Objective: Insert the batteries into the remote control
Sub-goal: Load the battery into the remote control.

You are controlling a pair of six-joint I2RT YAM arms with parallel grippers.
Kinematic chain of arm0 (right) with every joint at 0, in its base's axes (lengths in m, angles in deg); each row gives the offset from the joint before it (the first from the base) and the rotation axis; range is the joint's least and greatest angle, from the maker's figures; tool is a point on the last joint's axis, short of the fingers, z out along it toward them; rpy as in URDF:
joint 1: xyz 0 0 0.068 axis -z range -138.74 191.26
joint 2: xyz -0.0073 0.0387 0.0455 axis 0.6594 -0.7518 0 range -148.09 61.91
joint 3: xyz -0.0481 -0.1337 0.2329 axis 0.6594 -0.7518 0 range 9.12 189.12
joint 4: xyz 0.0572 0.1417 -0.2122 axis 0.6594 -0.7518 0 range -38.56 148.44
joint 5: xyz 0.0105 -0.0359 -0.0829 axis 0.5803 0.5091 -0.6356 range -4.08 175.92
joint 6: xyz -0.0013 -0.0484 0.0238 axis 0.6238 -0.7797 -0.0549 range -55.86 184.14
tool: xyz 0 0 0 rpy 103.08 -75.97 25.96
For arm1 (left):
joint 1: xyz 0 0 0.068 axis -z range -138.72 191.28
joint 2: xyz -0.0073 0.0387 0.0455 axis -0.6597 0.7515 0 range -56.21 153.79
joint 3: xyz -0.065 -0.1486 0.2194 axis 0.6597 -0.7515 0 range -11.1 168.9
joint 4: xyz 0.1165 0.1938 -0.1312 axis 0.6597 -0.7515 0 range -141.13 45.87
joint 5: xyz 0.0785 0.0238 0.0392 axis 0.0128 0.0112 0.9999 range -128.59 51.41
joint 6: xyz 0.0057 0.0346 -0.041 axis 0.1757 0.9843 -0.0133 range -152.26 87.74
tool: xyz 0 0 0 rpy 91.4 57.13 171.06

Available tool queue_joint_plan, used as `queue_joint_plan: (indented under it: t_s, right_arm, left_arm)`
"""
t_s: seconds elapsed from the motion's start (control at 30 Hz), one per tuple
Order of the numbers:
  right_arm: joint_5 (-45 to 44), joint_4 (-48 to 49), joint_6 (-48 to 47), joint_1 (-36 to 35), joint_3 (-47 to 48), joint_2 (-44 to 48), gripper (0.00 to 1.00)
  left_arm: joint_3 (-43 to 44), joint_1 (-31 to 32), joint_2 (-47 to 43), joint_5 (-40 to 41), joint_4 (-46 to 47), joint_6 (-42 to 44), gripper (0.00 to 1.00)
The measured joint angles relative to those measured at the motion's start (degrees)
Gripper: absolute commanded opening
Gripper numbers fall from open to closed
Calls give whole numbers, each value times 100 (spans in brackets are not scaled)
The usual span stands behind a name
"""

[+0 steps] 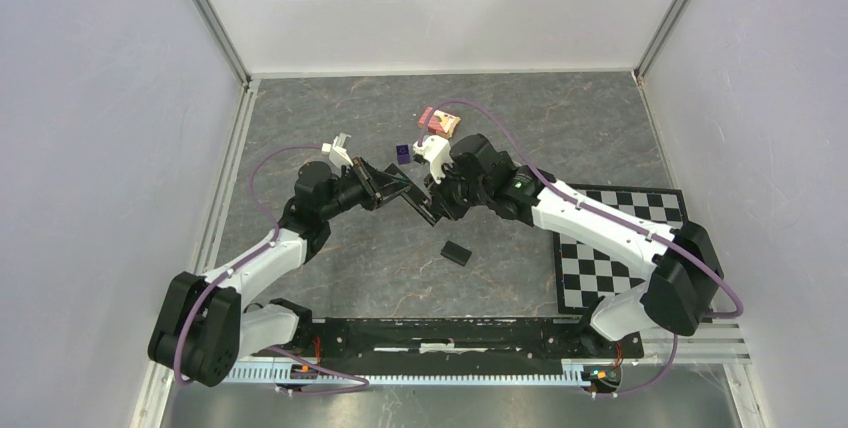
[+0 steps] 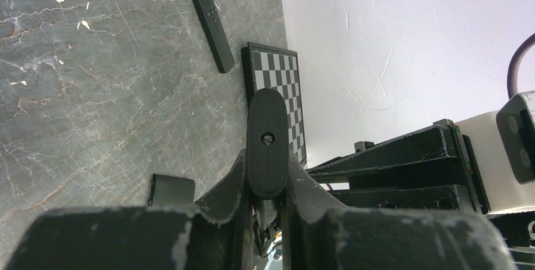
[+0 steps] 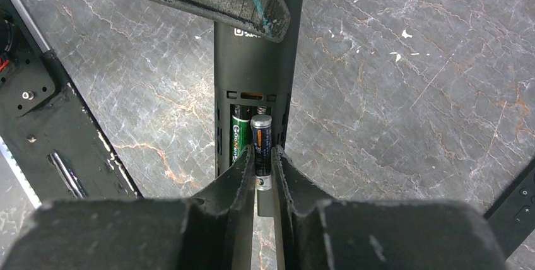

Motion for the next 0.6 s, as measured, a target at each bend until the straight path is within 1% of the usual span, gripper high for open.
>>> queue_joint_plan:
  t_s: [0.33, 0.47, 0.6]
  right_arm:
    - [66, -109, -52, 2, 35, -11, 20]
    - [103, -127, -55, 2, 35, -11, 25]
    - [186, -142, -52, 2, 35, -11, 27]
  left_arm:
    - [0, -2, 4, -9, -4, -22, 2]
    - [0, -2, 22, -22, -2, -26, 2]
    - [0, -2, 22, -50, -4, -24, 2]
